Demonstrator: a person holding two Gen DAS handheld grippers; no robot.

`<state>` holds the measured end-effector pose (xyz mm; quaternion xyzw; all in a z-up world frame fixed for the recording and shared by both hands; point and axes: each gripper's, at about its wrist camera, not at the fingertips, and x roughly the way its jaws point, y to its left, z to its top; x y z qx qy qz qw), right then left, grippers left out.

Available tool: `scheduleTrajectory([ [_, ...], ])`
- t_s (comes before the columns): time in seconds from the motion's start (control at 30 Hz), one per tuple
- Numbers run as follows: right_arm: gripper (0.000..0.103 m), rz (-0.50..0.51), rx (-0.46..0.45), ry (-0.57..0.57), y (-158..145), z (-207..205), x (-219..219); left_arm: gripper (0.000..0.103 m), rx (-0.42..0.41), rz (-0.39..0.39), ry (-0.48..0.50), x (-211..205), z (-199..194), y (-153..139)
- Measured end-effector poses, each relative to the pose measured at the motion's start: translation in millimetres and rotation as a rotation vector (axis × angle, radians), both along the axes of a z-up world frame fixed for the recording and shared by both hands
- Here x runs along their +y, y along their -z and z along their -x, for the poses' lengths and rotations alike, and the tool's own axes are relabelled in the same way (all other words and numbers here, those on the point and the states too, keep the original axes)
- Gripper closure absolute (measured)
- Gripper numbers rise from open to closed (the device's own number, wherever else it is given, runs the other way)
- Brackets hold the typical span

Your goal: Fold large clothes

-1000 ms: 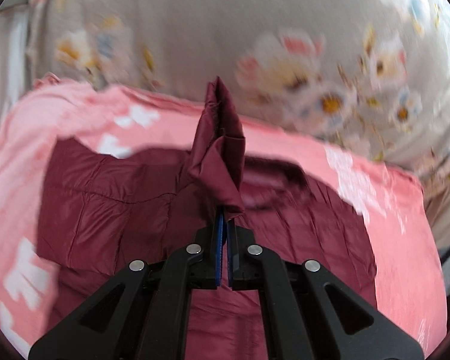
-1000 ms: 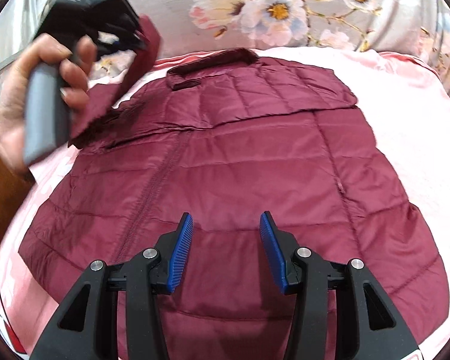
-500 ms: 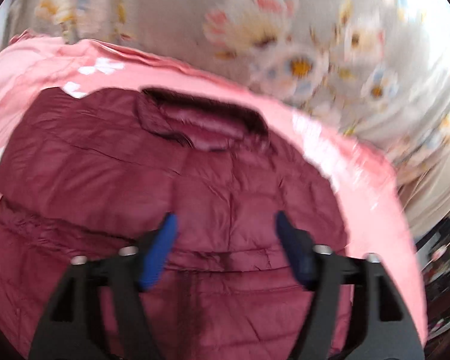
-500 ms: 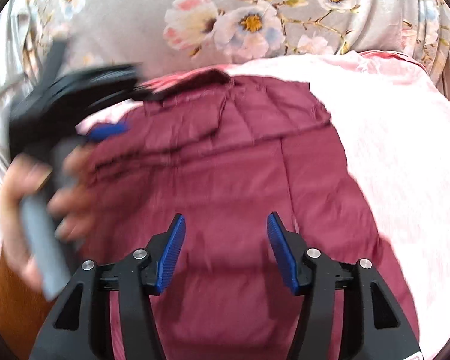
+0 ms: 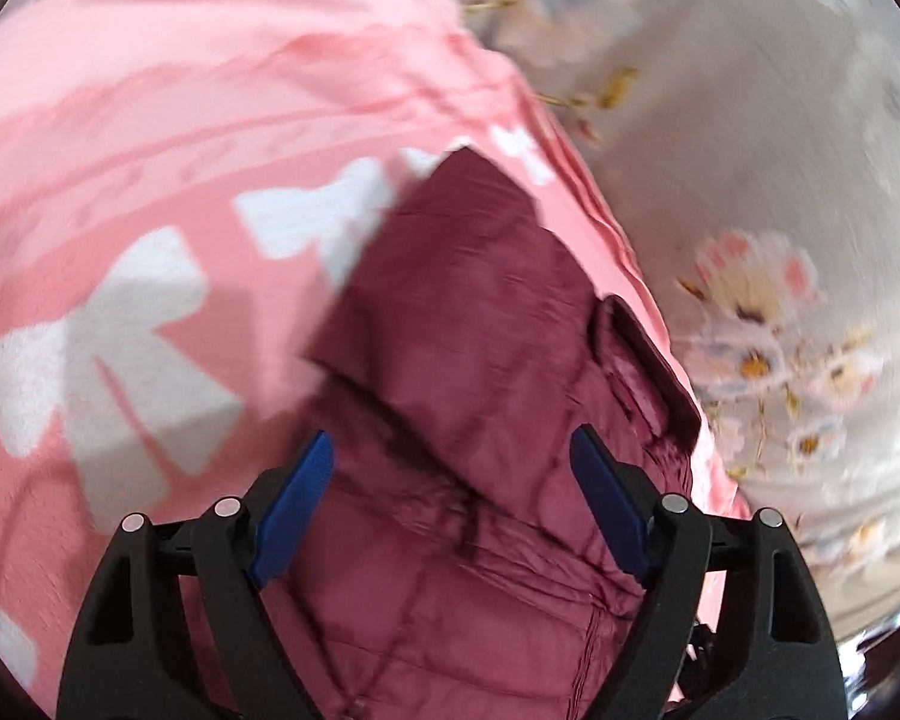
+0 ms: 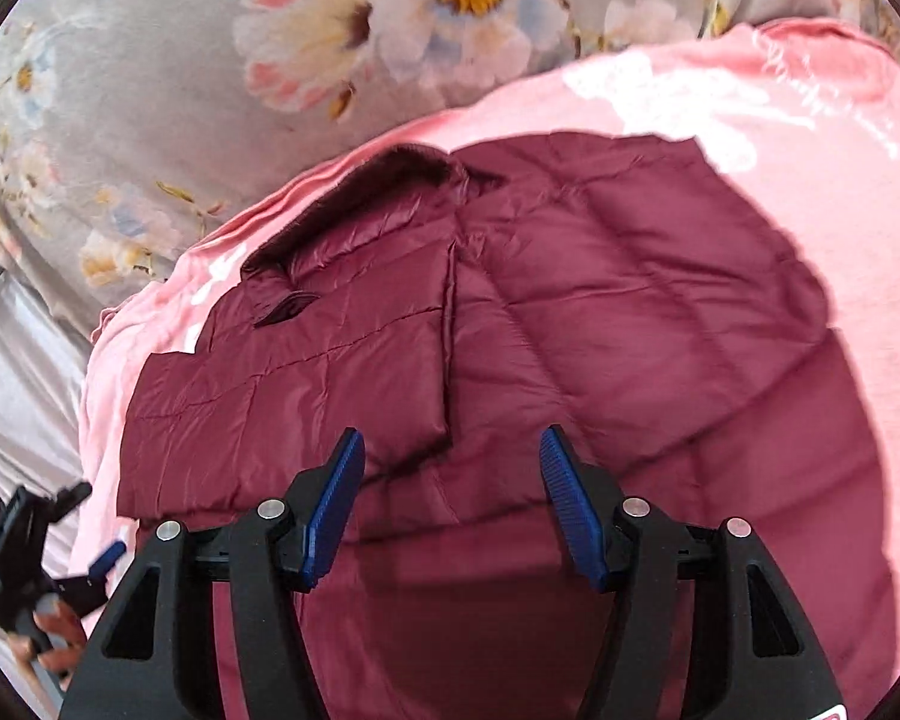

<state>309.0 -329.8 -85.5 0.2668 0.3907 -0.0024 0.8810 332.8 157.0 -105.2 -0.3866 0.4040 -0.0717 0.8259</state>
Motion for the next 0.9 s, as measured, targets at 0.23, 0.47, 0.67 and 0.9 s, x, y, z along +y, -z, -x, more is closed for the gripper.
scheduleTrajectory([
  [0.23,0.100,-0.003,-0.145,-0.019,-51.1,4.4,-4.1,0.029,0.041,0.140,-0.012,8.1,-22.5,22.2],
  [0.47,0.101,0.073,-0.180,0.021,-76.1,16.7,-32.1,0.029,0.052,0.161,-0.038,2.7,-37.7,27.5],
  [0.67,0.101,0.075,-0.108,0.017,-44.1,16.6,-40.3,0.039,0.061,0.125,-0.034,-5.9,-40.1,30.2],
  [0.9,0.101,0.060,-0.159,0.036,-48.8,24.9,-48.2,0.097,0.098,0.102,-0.101,15.8,-44.6,36.3],
])
